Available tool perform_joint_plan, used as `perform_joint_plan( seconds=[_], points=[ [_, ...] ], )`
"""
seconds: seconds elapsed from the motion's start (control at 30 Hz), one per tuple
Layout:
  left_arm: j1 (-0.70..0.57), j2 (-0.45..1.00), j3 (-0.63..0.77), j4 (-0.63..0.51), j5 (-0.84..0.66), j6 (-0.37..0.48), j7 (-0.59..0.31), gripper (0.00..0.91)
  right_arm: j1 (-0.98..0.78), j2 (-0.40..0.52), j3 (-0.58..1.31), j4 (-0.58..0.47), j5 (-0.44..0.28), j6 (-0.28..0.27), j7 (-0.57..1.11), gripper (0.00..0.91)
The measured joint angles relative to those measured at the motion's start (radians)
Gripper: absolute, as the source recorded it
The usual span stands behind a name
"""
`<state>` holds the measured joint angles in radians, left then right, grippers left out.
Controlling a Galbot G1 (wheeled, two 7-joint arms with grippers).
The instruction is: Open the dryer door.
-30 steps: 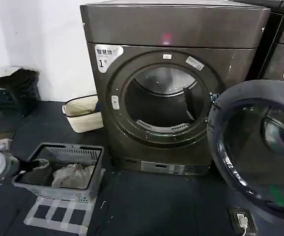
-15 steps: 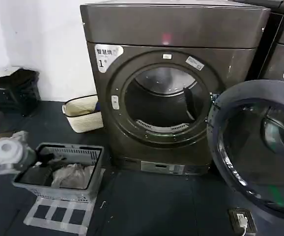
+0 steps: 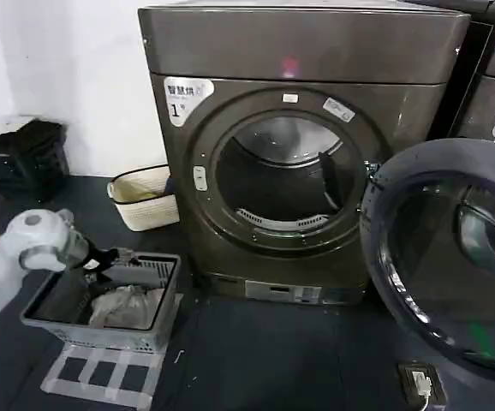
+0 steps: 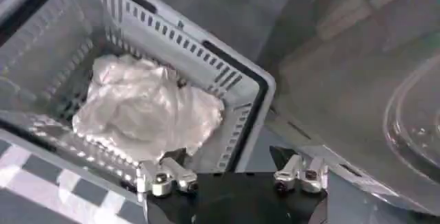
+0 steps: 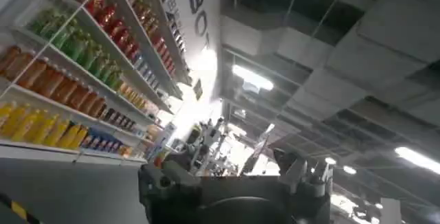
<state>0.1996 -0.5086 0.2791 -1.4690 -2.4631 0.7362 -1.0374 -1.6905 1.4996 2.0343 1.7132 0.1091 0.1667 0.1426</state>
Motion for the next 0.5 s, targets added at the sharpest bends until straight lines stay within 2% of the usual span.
perform_joint_plan(
  seconds=[0.17, 0.5],
  points=[
    [-0.028, -0.015, 0.027, 0.027, -0.078, 0.000, -0.055, 0.907, 0.004, 0.002, -0.008, 0.004, 0.000, 0.004, -0.001, 0.907],
    [-0.037, 0.023, 0.052, 0.036, -0.083, 0.000, -0.067, 0.907, 0.006, -0.002, -0.013, 0.004, -0.003, 0.016, -0.010, 0.907]
  ],
)
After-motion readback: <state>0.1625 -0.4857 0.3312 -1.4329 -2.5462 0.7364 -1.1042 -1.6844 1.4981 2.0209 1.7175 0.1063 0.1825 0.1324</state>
